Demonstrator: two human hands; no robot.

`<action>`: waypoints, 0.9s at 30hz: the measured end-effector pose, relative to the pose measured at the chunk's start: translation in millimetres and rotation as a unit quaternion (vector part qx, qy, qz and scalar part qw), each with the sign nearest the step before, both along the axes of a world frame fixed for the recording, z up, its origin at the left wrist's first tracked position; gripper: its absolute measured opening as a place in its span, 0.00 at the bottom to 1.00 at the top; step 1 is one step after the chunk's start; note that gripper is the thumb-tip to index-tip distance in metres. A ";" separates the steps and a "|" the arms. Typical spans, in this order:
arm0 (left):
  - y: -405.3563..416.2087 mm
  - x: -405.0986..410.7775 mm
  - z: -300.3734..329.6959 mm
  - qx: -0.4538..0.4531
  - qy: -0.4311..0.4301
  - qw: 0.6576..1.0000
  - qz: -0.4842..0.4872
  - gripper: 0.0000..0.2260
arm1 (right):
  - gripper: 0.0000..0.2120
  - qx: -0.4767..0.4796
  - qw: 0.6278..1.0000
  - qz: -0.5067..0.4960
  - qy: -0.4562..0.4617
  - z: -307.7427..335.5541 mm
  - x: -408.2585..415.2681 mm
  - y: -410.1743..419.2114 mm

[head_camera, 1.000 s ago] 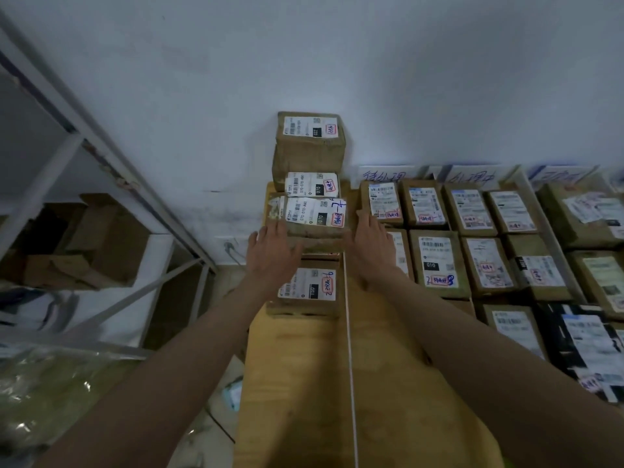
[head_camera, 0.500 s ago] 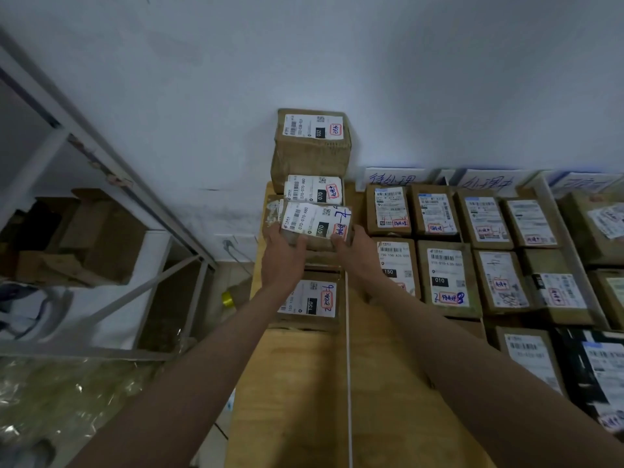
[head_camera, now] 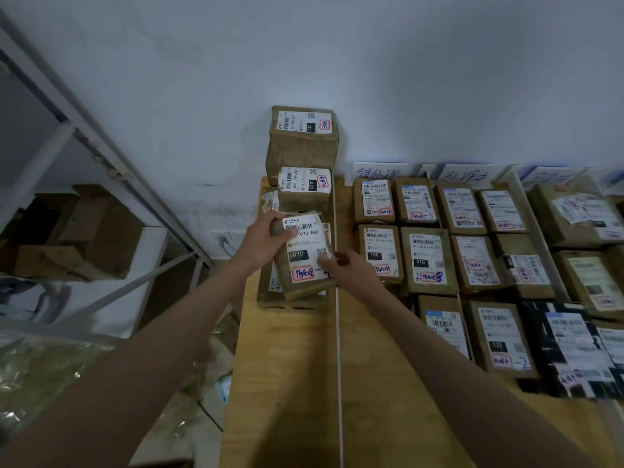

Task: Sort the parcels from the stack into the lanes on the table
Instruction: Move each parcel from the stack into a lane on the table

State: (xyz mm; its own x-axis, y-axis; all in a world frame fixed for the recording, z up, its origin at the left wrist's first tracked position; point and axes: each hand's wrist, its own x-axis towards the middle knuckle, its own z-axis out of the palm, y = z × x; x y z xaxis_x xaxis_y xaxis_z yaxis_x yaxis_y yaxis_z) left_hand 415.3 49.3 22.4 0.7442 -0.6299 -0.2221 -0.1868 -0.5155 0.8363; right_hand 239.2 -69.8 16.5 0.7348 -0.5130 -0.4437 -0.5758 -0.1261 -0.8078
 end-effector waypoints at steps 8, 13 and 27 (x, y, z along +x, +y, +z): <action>12.5 -32.4 15.7 0.039 -0.140 0.989 0.001 0.24 | 0.17 -0.014 0.999 -0.044 -0.007 21.3 -14.8 17.6; 31.2 -60.1 17.8 0.103 -0.265 0.954 -0.098 0.21 | 0.16 -0.085 0.994 -0.069 0.029 39.7 -40.8 12.5; 26.8 -167.3 16.5 0.176 -0.363 0.889 -0.216 0.25 | 0.17 -0.111 0.974 -0.186 0.074 37.0 -183.1 1.2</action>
State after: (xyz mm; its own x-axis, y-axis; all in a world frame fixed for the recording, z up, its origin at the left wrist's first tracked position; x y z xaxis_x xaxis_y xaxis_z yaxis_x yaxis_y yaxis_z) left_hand 248.0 76.1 38.9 0.4776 -0.8783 -0.0217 -0.8557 -0.4706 0.2151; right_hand 56.1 -68.6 53.5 0.4166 -0.8264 -0.3788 -0.7233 -0.0488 -0.6888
